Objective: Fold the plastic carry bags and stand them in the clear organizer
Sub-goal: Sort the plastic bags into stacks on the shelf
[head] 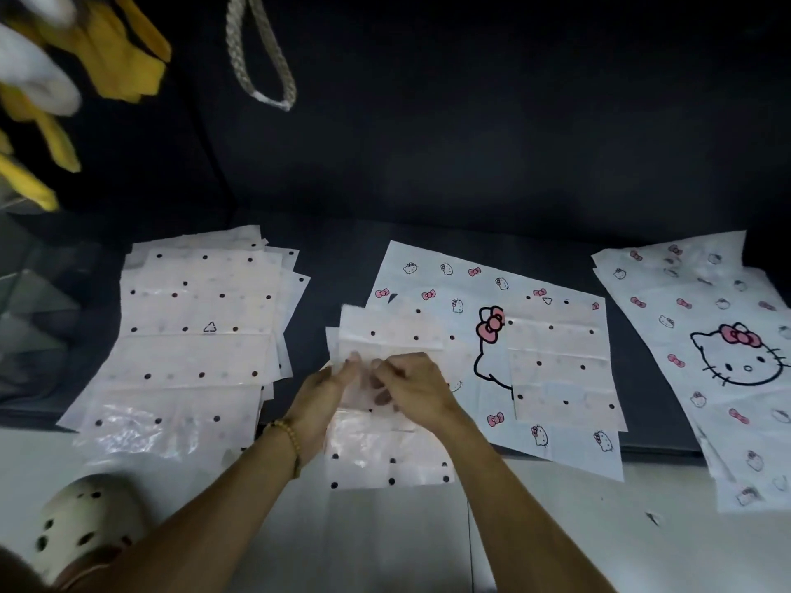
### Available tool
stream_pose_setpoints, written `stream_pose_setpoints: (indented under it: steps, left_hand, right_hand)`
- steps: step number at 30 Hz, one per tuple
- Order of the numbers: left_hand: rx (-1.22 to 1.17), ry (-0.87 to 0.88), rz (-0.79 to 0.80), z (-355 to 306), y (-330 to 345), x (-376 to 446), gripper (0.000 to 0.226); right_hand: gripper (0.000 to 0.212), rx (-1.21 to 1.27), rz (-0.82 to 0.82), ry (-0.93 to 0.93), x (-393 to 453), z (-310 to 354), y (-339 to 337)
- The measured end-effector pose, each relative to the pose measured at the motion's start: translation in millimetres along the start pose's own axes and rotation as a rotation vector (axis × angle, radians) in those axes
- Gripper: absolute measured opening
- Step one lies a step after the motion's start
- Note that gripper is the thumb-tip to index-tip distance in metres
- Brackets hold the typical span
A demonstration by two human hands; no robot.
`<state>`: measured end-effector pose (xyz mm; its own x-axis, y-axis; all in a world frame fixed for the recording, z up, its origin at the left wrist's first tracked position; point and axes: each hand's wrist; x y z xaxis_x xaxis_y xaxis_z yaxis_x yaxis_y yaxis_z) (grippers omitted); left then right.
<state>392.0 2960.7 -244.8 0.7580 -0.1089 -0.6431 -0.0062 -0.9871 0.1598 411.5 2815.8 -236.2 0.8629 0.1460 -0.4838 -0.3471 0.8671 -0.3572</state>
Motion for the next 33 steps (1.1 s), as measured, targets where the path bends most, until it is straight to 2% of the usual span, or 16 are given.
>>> stream_pose_setpoints:
  steps: [1, 3, 5, 6, 8, 9, 13, 18, 20, 22, 24, 25, 27, 28, 30, 33]
  left_hand:
    - [0.097, 0.036, -0.033, 2.5, 0.7, 0.9, 0.016]
    - [0.204, 0.050, -0.101, 8.8, -0.3, 6.0, 0.023]
    - [0.222, 0.036, -0.128, 12.8, -0.4, 8.6, 0.030]
    - [0.227, 0.034, -0.129, 14.1, 0.2, 8.9, 0.031]
    - [0.222, 0.036, -0.127, 18.2, 0.8, 11.0, 0.034]
    - [0.225, 0.043, -0.128, 19.6, 1.0, 11.7, 0.034]
    - [0.225, 0.048, -0.116, 20.1, 4.2, 15.0, 0.036]
    - [0.196, 0.069, -0.138, 13.6, 11.5, 12.4, 0.041]
    - [0.142, 0.039, -0.157, 10.5, 14.5, 11.1, 0.036]
    - [-0.065, -0.025, -0.109, 5.5, 15.2, 8.0, 0.021]
    - [-0.218, -0.103, -0.023, 3.2, 12.0, 3.7, 0.042]
    - [-0.178, -0.081, -0.001, 2.8, 8.1, 1.5, 0.043]
    - [0.055, 0.031, -0.162, 5.6, -6.2, 1.3, 0.014]
    - [0.156, 0.073, -0.259, 6.8, -16.4, 0.6, 0.014]
    - [0.248, 0.125, -0.335, 4.3, -39.5, -1.5, 0.023]
    - [0.342, 0.180, -0.378, -4.8, -77.4, -7.7, 0.023]
  right_hand:
    - [0.026, 0.070, -0.105, -0.038, -3.7, -3.9, -4.1]
    - [0.013, 0.002, -0.474, -0.057, -3.7, -18.3, -26.0]
    - [0.033, -0.275, -0.732, 0.050, -5.1, -40.3, -58.1]
    - [0.048, -0.413, -0.748, 0.149, -6.9, -56.4, -73.3]
    - [0.063, -0.570, -0.646, 0.350, -16.0, -83.4, -93.0]
    - [0.058, -0.585, -0.605, 0.400, -20.9, -94.4, -95.7]
    - [0.024, -0.614, -0.735, 0.213, -29.5, -112.5, -91.3]
    - [0.021, -0.482, -0.762, 0.064, -29.2, -89.4, -82.2]
    - [0.025, -0.531, -0.637, -0.094, -27.4, -66.7, -60.9]
    - [0.030, -0.632, -0.419, -0.242, -27.0, -42.9, -30.6]
    - [0.032, -0.677, -0.184, -0.325, -29.2, -25.1, 1.8]
    - [0.028, -0.642, -0.087, -0.363, -31.4, -18.8, 16.1]
    - [0.019, -0.455, 0.030, -0.388, -35.1, -10.8, 35.8]
    - [0.021, -0.359, 0.018, -0.370, -35.1, -9.4, 39.7]
    - [0.022, -0.266, -0.155, -0.322, -29.2, -10.5, 38.9]
    - [0.027, -0.349, -0.470, -0.201, -19.0, -18.2, 33.8]
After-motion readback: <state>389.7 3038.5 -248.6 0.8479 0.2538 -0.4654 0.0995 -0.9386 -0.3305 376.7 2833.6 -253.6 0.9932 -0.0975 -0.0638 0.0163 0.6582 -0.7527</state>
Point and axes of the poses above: each hand's wrist, its own x-axis towards the middle knuckle, its own y-axis out of the palm, z = x × y, and after that the axes turned 3 degrees about z, right-handed
